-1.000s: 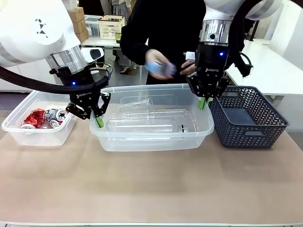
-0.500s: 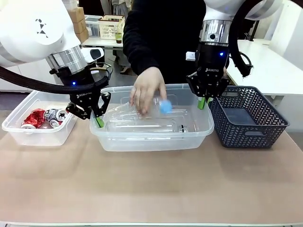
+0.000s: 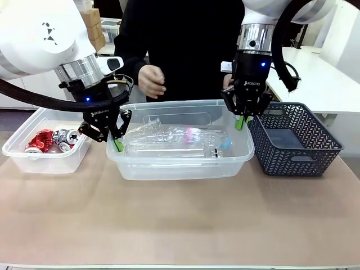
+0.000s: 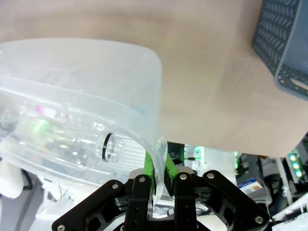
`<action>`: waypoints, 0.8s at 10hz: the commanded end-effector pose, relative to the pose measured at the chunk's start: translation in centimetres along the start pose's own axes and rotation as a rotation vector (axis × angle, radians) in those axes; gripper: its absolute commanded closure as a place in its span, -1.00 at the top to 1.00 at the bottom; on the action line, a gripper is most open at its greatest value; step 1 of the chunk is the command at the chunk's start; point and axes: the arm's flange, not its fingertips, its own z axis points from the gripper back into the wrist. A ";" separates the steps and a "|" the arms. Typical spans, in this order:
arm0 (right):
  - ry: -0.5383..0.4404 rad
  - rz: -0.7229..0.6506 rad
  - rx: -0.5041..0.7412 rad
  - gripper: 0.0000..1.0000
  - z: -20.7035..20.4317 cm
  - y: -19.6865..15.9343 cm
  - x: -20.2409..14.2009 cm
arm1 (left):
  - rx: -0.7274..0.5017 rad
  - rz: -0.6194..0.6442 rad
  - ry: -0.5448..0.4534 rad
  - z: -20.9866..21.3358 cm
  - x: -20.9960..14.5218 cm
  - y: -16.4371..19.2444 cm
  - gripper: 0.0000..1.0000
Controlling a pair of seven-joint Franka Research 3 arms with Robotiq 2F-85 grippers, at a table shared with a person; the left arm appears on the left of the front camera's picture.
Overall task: Sort the waste into each basket.
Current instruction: Offer the picked Organizing box to the human.
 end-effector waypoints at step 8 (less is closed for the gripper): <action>0.014 0.017 -0.020 -0.85 3.0 1.5 4.6 | 0.038 -0.017 -0.004 0.3 4.4 -1.7 -0.94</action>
